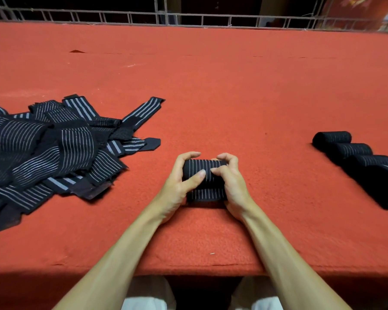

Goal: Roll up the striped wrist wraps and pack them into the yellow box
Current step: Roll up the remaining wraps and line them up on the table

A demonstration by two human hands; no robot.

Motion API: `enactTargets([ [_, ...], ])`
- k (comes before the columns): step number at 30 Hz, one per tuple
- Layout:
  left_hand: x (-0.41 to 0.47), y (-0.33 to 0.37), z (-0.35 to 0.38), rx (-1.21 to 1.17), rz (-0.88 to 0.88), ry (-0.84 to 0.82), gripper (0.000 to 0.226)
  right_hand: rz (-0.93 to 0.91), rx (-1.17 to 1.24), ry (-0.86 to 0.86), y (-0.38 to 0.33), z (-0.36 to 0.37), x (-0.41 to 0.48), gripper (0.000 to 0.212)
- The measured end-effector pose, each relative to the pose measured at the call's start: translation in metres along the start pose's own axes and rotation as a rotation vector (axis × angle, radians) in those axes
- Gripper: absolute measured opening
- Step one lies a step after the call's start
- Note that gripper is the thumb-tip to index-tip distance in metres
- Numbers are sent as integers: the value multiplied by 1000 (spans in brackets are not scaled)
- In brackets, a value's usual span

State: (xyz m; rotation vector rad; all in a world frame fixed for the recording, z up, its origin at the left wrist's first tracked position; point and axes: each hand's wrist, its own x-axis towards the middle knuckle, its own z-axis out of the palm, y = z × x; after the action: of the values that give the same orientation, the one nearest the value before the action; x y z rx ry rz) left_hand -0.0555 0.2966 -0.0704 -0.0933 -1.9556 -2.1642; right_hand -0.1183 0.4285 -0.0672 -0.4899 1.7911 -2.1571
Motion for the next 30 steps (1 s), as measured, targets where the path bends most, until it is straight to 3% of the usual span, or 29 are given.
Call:
enactTargets([
  [4,2,-1,3,91,-13,88,36,-20,53,-17,2,-3,-1,36],
  [8,3,-2,-1,-40,-43,191,43,-1,118,-61,-1,-1,0,36],
  [13,4,7,-1,-49,-44,330,39,-61,16,42,-3,-1,-2,35],
  [16,0,15,3,35,-53,370,36,-1,2,97,-11,-5,-6,30],
  [21,1,26,10,116,-139,311,42,5,-242,67,-40,-28,-5,35],
  [30,74,55,64,193,-134,157,38,2,-419,63,-105,-104,35,31],
])
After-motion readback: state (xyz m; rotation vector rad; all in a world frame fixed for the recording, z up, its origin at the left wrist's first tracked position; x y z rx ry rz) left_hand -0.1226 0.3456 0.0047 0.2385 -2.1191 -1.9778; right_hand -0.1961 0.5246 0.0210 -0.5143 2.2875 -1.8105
